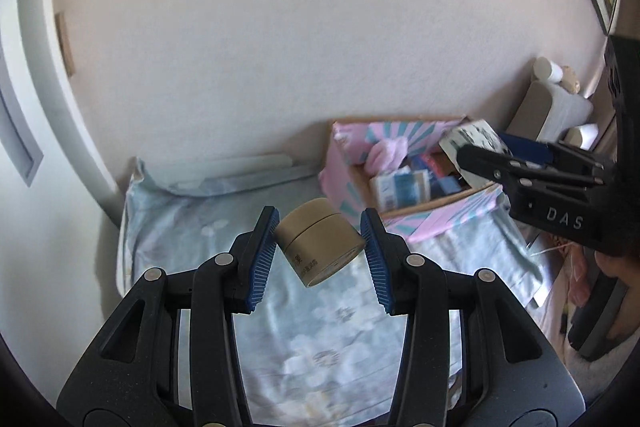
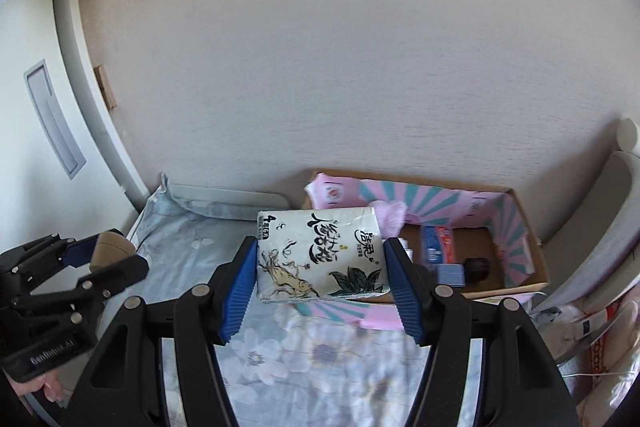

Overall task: Organize objects
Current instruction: 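Lift the tape roll and tissue pack and carry both over the cardboard box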

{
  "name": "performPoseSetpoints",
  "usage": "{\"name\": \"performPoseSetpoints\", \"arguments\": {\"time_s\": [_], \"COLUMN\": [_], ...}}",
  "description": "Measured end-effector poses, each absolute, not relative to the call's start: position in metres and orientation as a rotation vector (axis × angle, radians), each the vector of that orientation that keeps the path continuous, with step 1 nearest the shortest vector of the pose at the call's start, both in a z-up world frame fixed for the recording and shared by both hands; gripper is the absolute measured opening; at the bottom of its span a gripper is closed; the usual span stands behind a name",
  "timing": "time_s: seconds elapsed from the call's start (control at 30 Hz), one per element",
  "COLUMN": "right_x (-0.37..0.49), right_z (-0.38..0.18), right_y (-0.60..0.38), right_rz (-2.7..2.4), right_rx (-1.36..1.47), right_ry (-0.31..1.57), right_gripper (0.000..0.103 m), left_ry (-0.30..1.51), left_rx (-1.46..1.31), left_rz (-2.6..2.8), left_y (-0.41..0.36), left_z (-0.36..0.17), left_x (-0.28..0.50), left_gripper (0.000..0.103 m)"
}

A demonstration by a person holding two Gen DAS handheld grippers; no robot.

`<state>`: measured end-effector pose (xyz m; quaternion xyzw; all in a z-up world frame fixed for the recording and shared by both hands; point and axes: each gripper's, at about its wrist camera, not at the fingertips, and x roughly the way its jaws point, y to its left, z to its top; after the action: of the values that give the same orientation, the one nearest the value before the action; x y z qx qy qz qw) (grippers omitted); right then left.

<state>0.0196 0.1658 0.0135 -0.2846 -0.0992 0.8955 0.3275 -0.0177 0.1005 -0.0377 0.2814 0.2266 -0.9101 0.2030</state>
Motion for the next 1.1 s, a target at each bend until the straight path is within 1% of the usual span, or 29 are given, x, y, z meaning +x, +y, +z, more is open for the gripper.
{"name": "performPoseSetpoints", "arguments": {"time_s": [0.33, 0.67, 1.1], "right_x": [0.078, 0.112, 0.128], "right_z": [0.046, 0.055, 0.067], "right_y": [0.198, 0.228, 0.247], "right_rz": [2.287, 2.251, 2.264], "right_rx": [-0.706, -0.729, -0.776], "right_ry": [-0.225, -0.194, -0.17], "right_gripper": [0.058, 0.058, 0.058], "left_ry": [0.633, 0.65, 0.684], "left_rx": [0.742, 0.766, 0.784], "left_rz": [-2.583, -2.616, -2.6], "left_y": [0.142, 0.177, 0.183], "left_z": [-0.01, -0.014, -0.013], "left_x": [-0.065, -0.105, -0.134], "left_gripper": [0.039, 0.039, 0.039]}}
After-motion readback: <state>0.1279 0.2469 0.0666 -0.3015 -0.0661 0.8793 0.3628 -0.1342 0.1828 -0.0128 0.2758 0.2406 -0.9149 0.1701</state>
